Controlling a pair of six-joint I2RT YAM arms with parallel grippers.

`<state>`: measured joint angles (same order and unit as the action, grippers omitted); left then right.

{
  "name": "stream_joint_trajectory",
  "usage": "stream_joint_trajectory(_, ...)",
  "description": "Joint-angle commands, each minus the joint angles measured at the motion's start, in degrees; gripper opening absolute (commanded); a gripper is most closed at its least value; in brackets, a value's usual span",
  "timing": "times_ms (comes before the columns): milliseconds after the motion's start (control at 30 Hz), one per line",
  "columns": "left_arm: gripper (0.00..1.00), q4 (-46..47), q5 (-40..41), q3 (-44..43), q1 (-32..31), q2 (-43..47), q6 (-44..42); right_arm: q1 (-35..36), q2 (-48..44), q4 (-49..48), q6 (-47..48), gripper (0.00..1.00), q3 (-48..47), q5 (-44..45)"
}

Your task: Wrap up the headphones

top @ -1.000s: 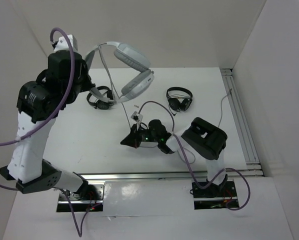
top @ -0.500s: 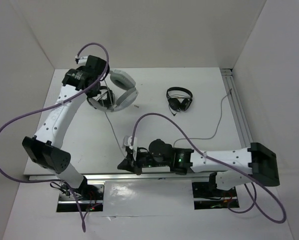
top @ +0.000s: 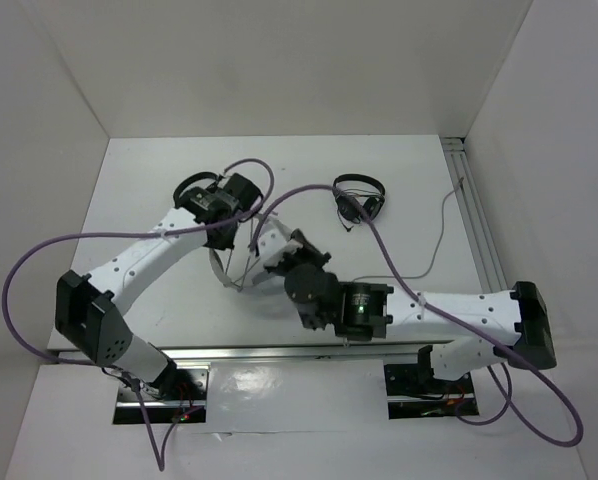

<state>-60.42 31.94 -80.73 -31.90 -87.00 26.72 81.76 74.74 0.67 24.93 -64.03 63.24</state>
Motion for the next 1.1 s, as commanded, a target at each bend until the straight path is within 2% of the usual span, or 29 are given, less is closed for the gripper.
stream_joint_trajectory(0, 0.0, 2.8, -0.7, 3.1, -5.3, 7.2, -0.4, -7.6, -3.1, -14.9, 12.2, 0.03, -2.4, 5.9)
stream_joint_trajectory(100, 0.0, 5.6, -4.3, 7.4, -9.3, 13.6, -2.0, -14.9, -4.7, -15.1, 11.0, 0.1, -3.0, -0.7)
stream_joint_trajectory(167, 0.0, 6.5, -6.8, 8.3, -11.7, 16.5, -3.0, -20.2, -5.5, -11.2, 5.5, 0.11, -4.6, -6.0)
stream_joint_trajectory(233, 0.0, 4.9, -6.1, 8.8, -15.4, 19.6, -2.4, -25.5, -5.5, -7.0, 0.8, 0.11, -5.8, -12.7)
stream_joint_trajectory(367, 0.0, 0.0, -4.7, 7.2, -20.2, 22.0, -1.1, -33.8, -4.2, -6.3, -2.4, 0.11, -6.3, -22.0)
stream_joint_trajectory(467, 0.0, -5.1, 0.0, 4.5, -22.3, 22.7, 2.8, -36.3, -1.7, -7.1, -3.1, 0.0, -6.8, -22.9)
stream_joint_trajectory(500, 0.0, -6.9, 5.7, 2.7, -22.3, 22.7, 4.8, -36.3, -1.7, -7.1, -3.9, 0.0, -6.8, -22.3)
stream_joint_trajectory(600, 0.0, -16.8, 17.0, -3.3, -22.3, 20.1, 15.7, -35.4, -5.5, -2.1, -10.7, 0.0, -7.4, -29.5)
stream_joint_trajectory(667, 0.0, -17.8, 17.8, -5.7, -18.1, 19.4, 17.7, -33.1, -8.5, -1.5, -15.1, 0.0, -3.9, -35.4)
stream_joint_trajectory(733, 0.0, -17.8, 19.0, -9.7, -15.7, 18.5, 19.2, -26.7, -11.7, -0.8, -15.7, 0.0, -1.5, -37.6)
stream_joint_trajectory(800, 0.0, -17.8, 20.7, -12.5, -13.1, 16.7, 21.3, -18.7, -12.9, 0.0, -16.2, 0.0, 1.0, -36.6)
stream_joint_trajectory(900, 0.0, -17.8, 23.7, -18.6, -10.1, 13.1, 23.5, -11.5, -14.6, 0.7, -16.2, 0.0, 2.9, -35.6)
stream_joint_trajectory(1000, 0.0, -16.8, 24.3, -24.9, -6.6, 9.3, 22.9, -8.5, -14.6, 3.5, -17.5, 0.0, 3.4, -38.5)
stream_joint_trajectory(1067, 0.0, -11.6, 18.1, -28.7, -3.1, 7.8, 18.6, -8.5, -14.1, 3.5, -18.3, 0.0, 4.2, -37.8)
